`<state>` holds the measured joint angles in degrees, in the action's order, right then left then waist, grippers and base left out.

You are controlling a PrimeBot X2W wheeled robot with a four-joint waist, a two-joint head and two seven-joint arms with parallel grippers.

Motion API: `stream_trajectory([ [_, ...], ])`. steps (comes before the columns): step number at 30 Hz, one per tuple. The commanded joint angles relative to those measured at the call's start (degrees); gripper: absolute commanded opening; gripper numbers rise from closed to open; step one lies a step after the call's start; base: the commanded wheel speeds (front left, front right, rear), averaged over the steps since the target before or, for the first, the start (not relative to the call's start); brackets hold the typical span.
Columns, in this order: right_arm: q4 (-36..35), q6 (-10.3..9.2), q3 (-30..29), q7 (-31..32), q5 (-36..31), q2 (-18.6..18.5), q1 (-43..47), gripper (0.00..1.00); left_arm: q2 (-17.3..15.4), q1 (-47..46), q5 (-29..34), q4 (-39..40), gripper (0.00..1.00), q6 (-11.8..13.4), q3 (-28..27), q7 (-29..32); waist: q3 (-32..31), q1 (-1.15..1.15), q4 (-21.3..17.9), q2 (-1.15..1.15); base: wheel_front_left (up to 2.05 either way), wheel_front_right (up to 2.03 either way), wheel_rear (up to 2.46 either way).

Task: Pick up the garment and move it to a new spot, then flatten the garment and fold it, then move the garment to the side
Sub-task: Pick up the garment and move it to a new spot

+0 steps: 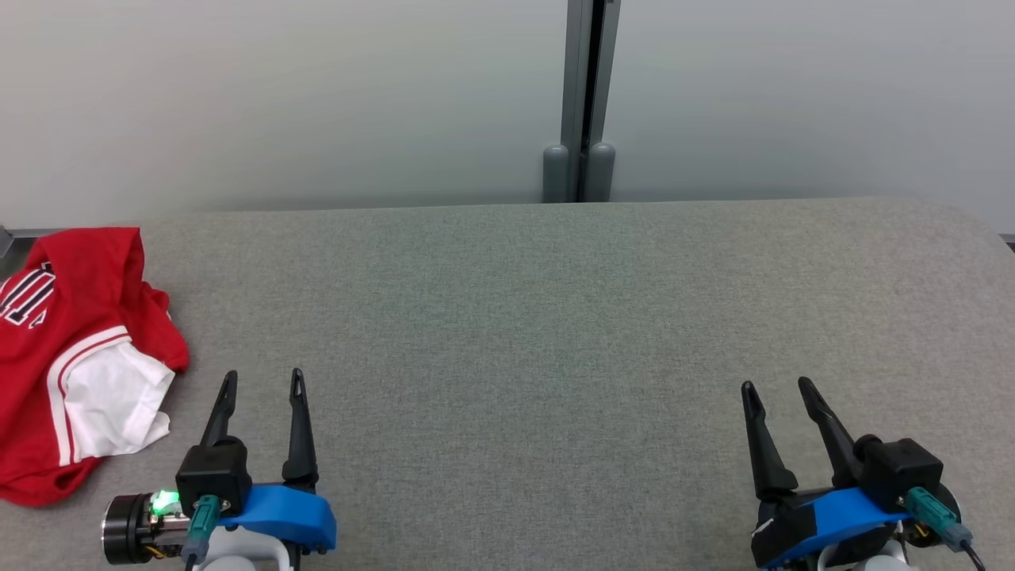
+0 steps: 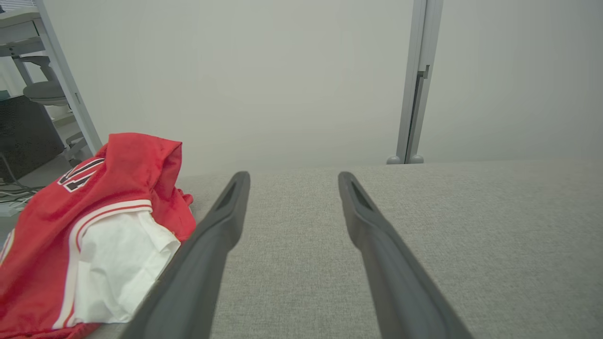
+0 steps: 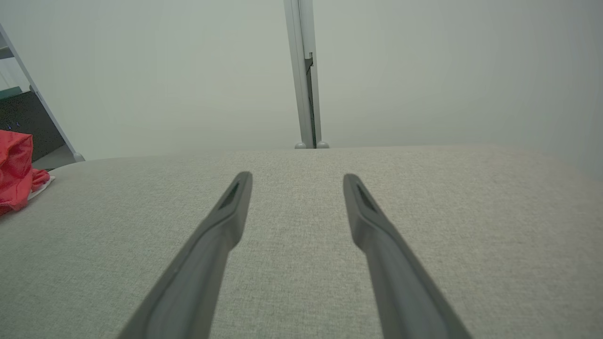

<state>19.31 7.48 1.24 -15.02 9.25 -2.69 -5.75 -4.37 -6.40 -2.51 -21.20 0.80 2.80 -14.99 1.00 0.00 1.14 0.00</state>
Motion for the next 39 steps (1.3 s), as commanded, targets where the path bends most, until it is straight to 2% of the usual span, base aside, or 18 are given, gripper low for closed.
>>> stream_trajectory([
  [1,-0.3,0.03,0.04,-0.24,0.12,-0.36,-0.36,1.0,-0.06,-0.9,0.26,0.3,1.0,-0.14,-0.11,-0.3,0.09,0.0,0.3,0.0,0.0,0.0,0.0],
  [18,-1.74,0.03,0.42,-0.22,-1.12,-0.34,-1.44,1.0,-0.57,-2.5,0.03,0.92,1.0,0.56,-1.63,-0.3,1.32,0.0,8.93,0.0,0.0,0.0,0.0],
  [30,-1.62,0.03,0.63,-0.22,-1.47,-0.34,-1.24,1.0,-0.84,-2.95,-0.4,0.85,1.0,1.07,-3.3,-0.29,1.51,0.0,18.55,0.0,0.0,0.0,0.0],
  [39,-1.44,0.03,0.86,-0.22,-1.4,-0.35,-1.62,1.0,-1.05,-2.05,-0.53,1.57,1.0,1.61,-4.55,-0.29,1.84,0.0,23.73,0.0,0.0,0.0,0.0],
])
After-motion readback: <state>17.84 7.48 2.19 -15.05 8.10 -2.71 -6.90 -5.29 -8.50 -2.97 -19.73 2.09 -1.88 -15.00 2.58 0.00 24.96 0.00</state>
